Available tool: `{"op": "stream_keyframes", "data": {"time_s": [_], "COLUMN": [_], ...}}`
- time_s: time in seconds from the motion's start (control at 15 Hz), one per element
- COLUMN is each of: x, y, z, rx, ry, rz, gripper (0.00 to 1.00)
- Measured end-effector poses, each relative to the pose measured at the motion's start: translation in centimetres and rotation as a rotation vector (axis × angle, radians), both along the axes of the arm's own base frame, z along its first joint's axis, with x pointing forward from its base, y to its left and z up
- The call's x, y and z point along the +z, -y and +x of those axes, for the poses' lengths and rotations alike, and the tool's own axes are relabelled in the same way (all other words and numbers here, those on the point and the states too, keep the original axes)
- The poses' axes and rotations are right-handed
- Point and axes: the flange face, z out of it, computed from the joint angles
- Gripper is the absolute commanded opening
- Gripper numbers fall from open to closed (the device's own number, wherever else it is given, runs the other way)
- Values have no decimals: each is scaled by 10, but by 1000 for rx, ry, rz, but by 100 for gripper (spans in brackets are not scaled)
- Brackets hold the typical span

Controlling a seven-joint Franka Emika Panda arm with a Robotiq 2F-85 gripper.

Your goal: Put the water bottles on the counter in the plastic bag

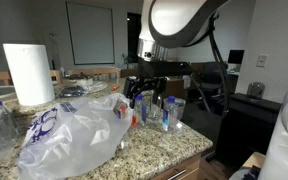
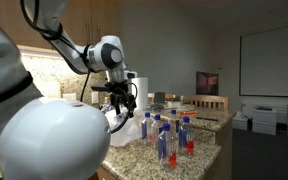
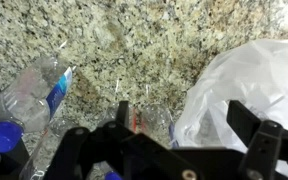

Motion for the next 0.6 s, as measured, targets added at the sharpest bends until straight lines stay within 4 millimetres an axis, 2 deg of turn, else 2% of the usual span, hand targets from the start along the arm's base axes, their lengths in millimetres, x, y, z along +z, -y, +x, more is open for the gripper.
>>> {"op": "stream_keyframes", "data": {"time_s": [0.6], "x": [2], "y": [4], "z": [2], "rx": [-10], "ry": [3], "rz": [7], "gripper": [100]}}
